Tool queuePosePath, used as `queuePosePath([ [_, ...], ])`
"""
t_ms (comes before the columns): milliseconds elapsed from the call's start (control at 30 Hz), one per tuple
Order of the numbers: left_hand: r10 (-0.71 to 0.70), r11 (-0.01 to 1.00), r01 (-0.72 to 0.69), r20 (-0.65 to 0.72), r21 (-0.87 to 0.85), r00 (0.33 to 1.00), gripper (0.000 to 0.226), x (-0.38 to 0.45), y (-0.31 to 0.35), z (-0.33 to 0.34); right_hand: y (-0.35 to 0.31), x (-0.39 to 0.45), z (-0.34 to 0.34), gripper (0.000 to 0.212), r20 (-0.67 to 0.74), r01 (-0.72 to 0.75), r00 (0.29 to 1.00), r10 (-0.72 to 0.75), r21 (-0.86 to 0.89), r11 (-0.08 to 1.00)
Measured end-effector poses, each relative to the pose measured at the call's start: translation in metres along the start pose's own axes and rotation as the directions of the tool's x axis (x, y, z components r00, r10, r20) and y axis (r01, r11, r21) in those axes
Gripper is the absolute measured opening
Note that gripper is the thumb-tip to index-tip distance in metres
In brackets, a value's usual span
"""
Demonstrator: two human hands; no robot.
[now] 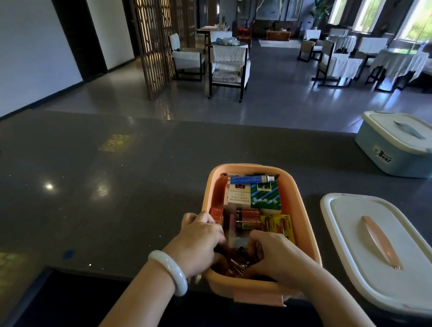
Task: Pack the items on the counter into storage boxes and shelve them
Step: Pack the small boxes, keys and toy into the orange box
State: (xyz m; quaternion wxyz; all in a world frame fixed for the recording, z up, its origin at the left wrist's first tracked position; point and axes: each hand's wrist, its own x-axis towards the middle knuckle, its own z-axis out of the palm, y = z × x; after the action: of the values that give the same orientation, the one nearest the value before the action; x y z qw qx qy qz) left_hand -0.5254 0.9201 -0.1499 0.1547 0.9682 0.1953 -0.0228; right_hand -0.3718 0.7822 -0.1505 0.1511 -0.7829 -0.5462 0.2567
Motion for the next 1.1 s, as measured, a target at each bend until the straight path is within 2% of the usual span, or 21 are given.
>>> queuePosePath([
  [133, 0.002, 1.0, -0.002, 0.012, -0.001, 1.0, 0.023, -0.001, 0.0, -0.002, 0.002, 0.0, -0.003, 0.032, -0.006, -0.017, 1.0, 0.017, 0.025, 1.0],
  [267, 0.011, 0.999, -0.012, -0.037, -0.037, 0.999, 0.022, -0.003, -0.002, -0.003, -0.001, 0.001, -0.012, 0.028, -0.039, -0.021, 0.999, 0.023, 0.064, 0.998],
  [433, 0.047, 0.983, -0.09, -0.257, -0.159, 0.965, 0.023, -0.006, -0.004, -0.01, -0.012, 0.006, -0.025, 0.019, -0.104, -0.005, 0.994, 0.017, 0.116, 0.993],
  [600, -0.053, 0.981, -0.021, -0.37, -0.193, 0.928, 0.022, -0.014, -0.025, -0.019, -0.039, 0.032, -0.034, 0.015, -0.111, 0.029, 0.993, -0.026, 0.023, 0.999],
  [800, -0.212, 0.968, 0.249, -0.396, 0.043, 0.894, 0.033, -0.031, -0.071, -0.038, -0.092, 0.089, -0.034, 0.016, -0.147, 0.118, 0.979, -0.14, -0.149, 0.982],
  [967, -0.369, 0.871, 0.461, -0.394, 0.169, 0.842, 0.036, -0.063, -0.131, -0.056, -0.146, 0.156, -0.016, 0.022, 0.015, 0.285, 0.958, -0.287, -0.181, 0.941],
  [1100, -0.514, 0.779, 0.603, -0.373, 0.174, 0.772, 0.034, -0.087, -0.195, -0.062, -0.196, 0.213, 0.012, 0.039, 0.125, 0.37, 0.929, -0.349, -0.25, 0.895],
])
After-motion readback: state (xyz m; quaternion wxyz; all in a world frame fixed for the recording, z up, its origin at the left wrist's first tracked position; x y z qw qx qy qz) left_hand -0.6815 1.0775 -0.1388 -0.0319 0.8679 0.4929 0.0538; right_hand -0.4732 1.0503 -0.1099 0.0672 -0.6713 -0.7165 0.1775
